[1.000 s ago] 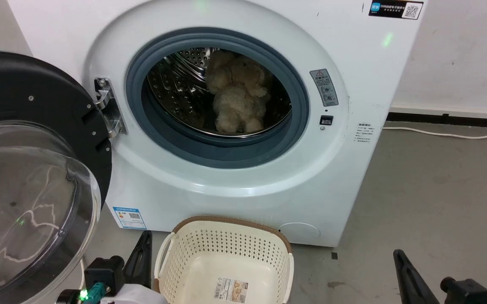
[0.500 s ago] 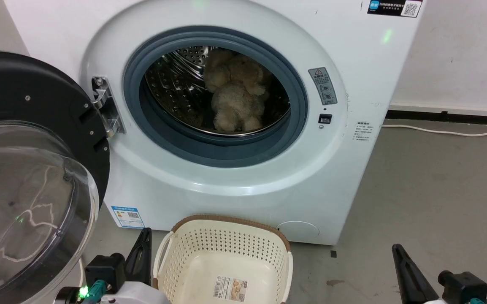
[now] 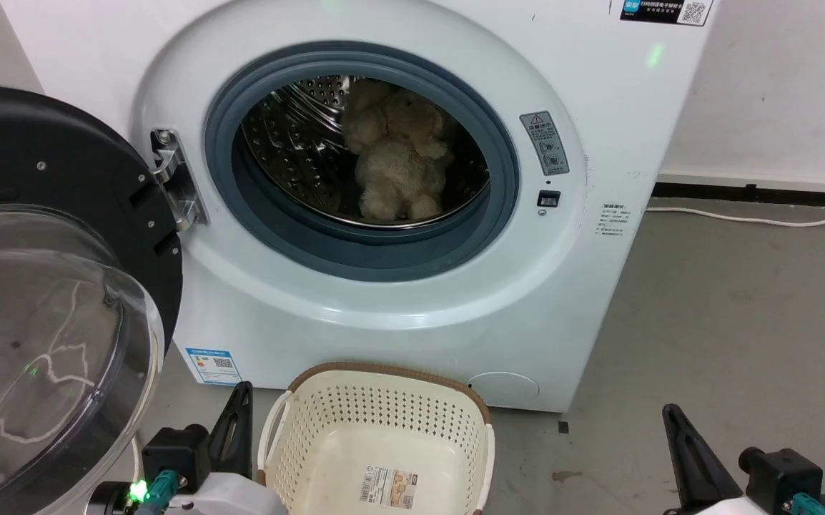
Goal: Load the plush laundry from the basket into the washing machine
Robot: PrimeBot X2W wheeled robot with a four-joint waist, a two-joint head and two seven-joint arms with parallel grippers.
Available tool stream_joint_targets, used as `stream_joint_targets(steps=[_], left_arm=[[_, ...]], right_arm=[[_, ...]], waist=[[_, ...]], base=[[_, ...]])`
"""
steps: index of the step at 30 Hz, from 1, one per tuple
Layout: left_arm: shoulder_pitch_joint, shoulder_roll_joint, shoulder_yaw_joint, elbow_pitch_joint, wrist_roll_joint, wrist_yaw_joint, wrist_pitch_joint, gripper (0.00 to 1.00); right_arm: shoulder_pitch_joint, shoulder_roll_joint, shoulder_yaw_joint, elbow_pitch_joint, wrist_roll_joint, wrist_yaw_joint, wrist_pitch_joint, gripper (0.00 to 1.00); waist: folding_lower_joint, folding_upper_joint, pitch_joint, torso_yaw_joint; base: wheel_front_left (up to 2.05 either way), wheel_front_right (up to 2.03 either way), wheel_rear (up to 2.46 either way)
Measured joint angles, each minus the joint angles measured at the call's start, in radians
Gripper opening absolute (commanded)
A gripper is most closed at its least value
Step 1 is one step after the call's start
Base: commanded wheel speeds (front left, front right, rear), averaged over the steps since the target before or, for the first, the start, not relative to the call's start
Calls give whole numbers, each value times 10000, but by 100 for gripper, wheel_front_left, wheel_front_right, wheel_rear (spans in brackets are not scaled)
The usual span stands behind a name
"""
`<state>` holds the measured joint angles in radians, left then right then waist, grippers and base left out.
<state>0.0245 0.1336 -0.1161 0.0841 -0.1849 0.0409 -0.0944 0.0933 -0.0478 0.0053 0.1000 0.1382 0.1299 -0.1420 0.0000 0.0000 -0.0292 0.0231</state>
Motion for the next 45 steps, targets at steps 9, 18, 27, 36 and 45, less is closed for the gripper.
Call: stream_joint_targets(steps=[9,18,27,36,45], left_arm=[[-15,-117,119,-100,188,-50,150,0],[-35,-230,288,-190,428,-90,251,0],[-39,-295,408,-297,692,-127,368,0],[-46,-412,573,-399,871,-176,495,0],[-49,-527,696,-500,1106,-255,591,0]], right_arm=[[-123,0,-4,-128,-163,0,173,0],[-209,0,-10,-230,-337,0,347,0],[-266,-2,-10,-355,-516,0,525,0],[-421,-2,-15,-476,-679,0,706,0],[-469,-2,-21,-581,-811,0,892,0]], waist=[[0,0,38,-30],[0,0,75,-59],[0,0,111,-88],[1,0,149,-118],[0,0,185,-146]], base=[[0,0,0],[0,0,0],[0,0,0],[0,0,0],[0,0,0]])
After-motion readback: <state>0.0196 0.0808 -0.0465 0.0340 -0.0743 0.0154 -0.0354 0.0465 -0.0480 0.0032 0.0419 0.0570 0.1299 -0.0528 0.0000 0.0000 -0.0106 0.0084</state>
